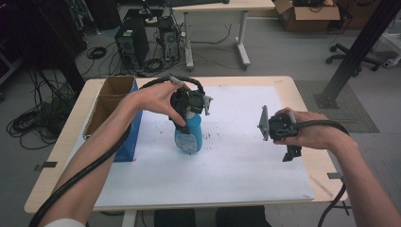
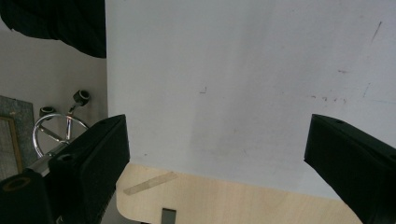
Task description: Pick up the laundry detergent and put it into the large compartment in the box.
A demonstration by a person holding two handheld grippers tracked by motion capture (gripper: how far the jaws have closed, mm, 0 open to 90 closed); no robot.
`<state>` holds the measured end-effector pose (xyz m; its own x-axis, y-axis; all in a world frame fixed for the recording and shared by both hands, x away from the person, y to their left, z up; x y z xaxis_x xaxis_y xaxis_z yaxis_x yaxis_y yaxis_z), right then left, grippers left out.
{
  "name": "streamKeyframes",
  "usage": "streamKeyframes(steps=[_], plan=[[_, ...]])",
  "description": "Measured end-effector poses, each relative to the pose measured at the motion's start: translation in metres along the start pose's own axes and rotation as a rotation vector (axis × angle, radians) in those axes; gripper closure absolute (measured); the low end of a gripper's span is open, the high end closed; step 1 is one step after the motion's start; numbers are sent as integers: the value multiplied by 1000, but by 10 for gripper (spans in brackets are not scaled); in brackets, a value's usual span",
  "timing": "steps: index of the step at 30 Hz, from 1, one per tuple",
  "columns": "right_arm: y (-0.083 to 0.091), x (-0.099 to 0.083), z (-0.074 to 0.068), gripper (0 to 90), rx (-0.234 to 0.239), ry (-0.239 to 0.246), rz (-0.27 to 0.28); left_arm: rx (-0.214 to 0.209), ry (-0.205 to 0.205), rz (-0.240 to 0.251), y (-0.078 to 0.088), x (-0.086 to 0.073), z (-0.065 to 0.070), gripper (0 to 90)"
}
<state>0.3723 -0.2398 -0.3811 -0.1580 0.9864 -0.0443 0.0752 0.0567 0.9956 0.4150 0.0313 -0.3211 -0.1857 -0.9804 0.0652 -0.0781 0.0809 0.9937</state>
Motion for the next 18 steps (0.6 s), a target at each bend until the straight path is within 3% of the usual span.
streamKeyframes(steps=[3, 9, 14, 18], plan=[[0, 0, 0, 64, -2, 3, 3, 2, 54, -6, 17, -1, -3, 370], [-1, 4, 0, 63, -1, 8, 13, -7, 205, -13, 53, -5, -11, 371], [0, 6, 0, 63, -5, 13, 14, 27, 403, -14, 84, -19, -22, 372], [5, 6, 1, 63, -18, 27, 24, 45, 561, -49, 104, -38, -28, 373]])
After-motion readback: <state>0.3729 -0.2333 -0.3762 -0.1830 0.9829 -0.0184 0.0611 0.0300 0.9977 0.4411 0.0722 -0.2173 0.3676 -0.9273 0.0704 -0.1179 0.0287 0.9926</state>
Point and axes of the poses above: each handheld gripper's, and its own axes: y roughly backward along the jaws, x roughly out of its top, z roughly to its right, the point moved 7 cm from there along -y, roughly forward along the jaws, and after that the axes turned 2 degrees about -y, right-handed, at the moved point
